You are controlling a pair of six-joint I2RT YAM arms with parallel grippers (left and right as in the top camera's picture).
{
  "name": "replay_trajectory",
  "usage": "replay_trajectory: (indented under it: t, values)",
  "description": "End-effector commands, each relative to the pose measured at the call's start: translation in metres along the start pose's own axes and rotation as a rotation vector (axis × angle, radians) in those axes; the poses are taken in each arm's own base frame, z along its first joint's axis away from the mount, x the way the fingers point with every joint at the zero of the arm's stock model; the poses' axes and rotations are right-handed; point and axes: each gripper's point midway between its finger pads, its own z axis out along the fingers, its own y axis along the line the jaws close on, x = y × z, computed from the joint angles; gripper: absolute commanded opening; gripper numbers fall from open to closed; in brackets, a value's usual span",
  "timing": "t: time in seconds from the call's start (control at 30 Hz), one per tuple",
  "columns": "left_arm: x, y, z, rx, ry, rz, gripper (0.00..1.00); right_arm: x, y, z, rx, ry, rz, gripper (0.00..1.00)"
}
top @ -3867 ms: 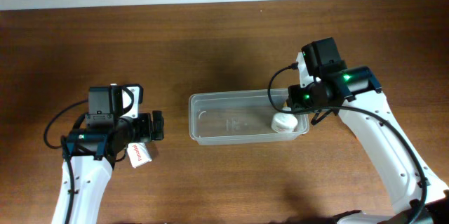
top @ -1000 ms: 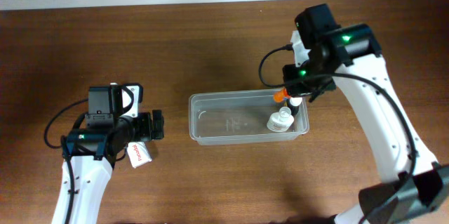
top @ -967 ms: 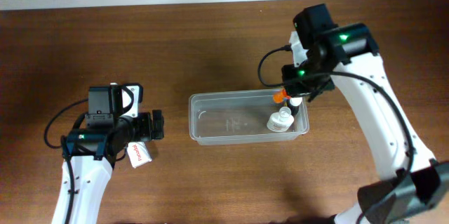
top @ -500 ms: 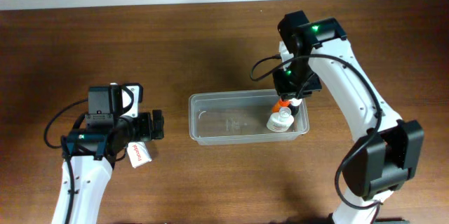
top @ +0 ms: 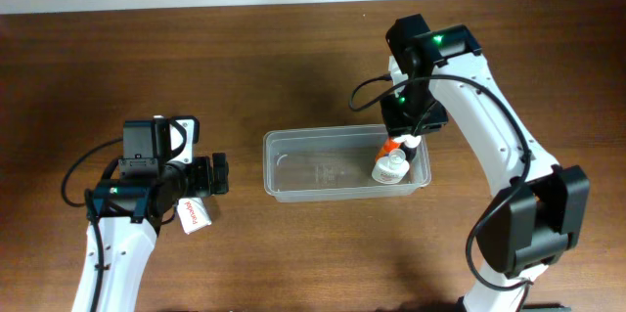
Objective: Pack container
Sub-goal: 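Place the orange tube upright in the container and withdraw right gripper, then move the left gripper to the gold-capped jar and grasp it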
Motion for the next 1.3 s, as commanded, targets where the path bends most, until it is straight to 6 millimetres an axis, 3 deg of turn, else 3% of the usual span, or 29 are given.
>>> replay_trajectory:
  t: [0.0,0.07,0.1,0.2,0.33,0.53,0.63,0.73,0.93,1.07,1.17,1.23,1.27]
  values:
    - [-0.007,0.003,-0.004,-0.018,-0.018,-0.002,0.99,-0.015,-0.017,-0.075,0.022,-0.257,0.036,0.53]
    - [-0.006,0.01,-0.005,-0.054,-0.016,-0.026,1.0,-0.015,-0.03,-0.099,0.015,-0.345,0.073,0.63]
    - [-0.003,0.021,-0.007,-0.12,-0.005,-0.087,0.99,-0.011,-0.051,-0.123,0.01,-0.422,0.131,0.75]
    - [0.003,0.038,-0.009,-0.197,0.008,-0.188,1.0,0.004,-0.095,-0.14,0.032,-0.458,0.234,0.83]
    - [-0.004,0.067,-0.017,-0.254,-0.017,-0.307,0.99,0.025,-0.127,-0.124,0.0,-0.355,0.271,0.84]
    - [-0.057,0.111,-0.028,-0.313,-0.045,-0.406,0.99,0.036,-0.139,-0.099,-0.011,-0.268,0.312,0.84]
    - [-0.087,0.13,-0.005,-0.323,-0.003,-0.429,0.99,0.039,-0.138,-0.092,-0.014,-0.249,0.312,0.84]
    - [-0.095,0.139,0.026,-0.324,0.053,-0.433,0.99,0.039,-0.138,-0.091,-0.014,-0.244,0.313,0.84]
    - [-0.069,0.153,0.105,-0.32,0.206,-0.445,0.99,0.039,-0.138,-0.09,-0.014,-0.245,0.313,0.84]
    - [-0.05,0.158,0.138,-0.321,0.279,-0.451,0.99,0.039,-0.138,-0.09,-0.014,-0.243,0.313,0.84]
    - [-0.047,0.16,0.146,-0.321,0.289,-0.451,1.0,0.039,-0.138,-0.09,-0.014,-0.243,0.313,0.84]
    - [-0.049,0.16,0.148,-0.321,0.279,-0.451,0.92,0.039,-0.138,-0.09,-0.014,-0.244,0.313,0.84]
    - [-0.051,0.161,0.149,-0.32,0.27,-0.45,0.81,0.039,-0.138,-0.09,-0.014,-0.243,0.313,0.84]
